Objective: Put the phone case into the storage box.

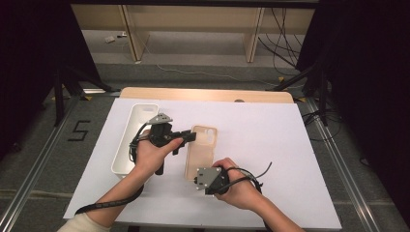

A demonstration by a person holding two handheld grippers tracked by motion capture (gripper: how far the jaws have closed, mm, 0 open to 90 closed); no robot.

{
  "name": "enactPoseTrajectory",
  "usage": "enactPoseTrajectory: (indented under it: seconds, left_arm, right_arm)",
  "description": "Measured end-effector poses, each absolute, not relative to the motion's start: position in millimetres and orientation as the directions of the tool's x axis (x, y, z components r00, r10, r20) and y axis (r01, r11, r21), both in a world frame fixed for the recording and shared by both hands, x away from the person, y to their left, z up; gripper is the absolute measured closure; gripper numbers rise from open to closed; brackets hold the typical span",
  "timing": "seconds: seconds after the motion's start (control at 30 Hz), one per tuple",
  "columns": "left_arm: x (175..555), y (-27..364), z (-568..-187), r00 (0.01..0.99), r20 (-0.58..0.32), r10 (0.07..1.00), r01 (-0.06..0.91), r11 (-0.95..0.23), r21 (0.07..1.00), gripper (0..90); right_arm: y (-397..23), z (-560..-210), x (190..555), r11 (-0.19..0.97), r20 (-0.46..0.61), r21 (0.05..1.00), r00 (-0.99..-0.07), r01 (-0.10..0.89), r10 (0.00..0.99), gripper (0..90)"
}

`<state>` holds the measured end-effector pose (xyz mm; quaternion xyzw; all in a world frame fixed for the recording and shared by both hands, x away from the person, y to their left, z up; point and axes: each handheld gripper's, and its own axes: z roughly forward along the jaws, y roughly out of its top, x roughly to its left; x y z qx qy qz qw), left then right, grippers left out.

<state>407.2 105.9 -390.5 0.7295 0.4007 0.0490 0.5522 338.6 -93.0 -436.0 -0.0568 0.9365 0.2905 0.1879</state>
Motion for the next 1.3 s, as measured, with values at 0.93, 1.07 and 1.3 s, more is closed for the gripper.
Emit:
enactPoseTrajectory:
  seconds: [0.93, 1.07, 1.3]
  left_arm:
    - [399.9, 112.5, -377.0, 0.685, -0.299, 0.665, 0.448, -0.061, 0.892, 82.2]
    - [400.5, 114.5, -376.3, 0.685, -0.288, 0.669, 0.436, -0.060, 0.898, 82.2]
    - [400.3, 118.2, -374.0, 0.675, -0.285, 0.680, 0.430, -0.048, 0.902, 82.2]
  right_arm:
    - [-107.8, -424.3, 346.9, 0.705, -0.285, 0.709, -0.920, -0.015, 0.267, 44.5]
    - [-114.0, -420.2, 349.6, 0.643, -0.225, 0.765, -0.920, 0.037, 0.320, 38.0]
    - [-120.4, -417.2, 350.3, 0.581, -0.185, 0.811, -0.910, 0.071, 0.371, 32.7]
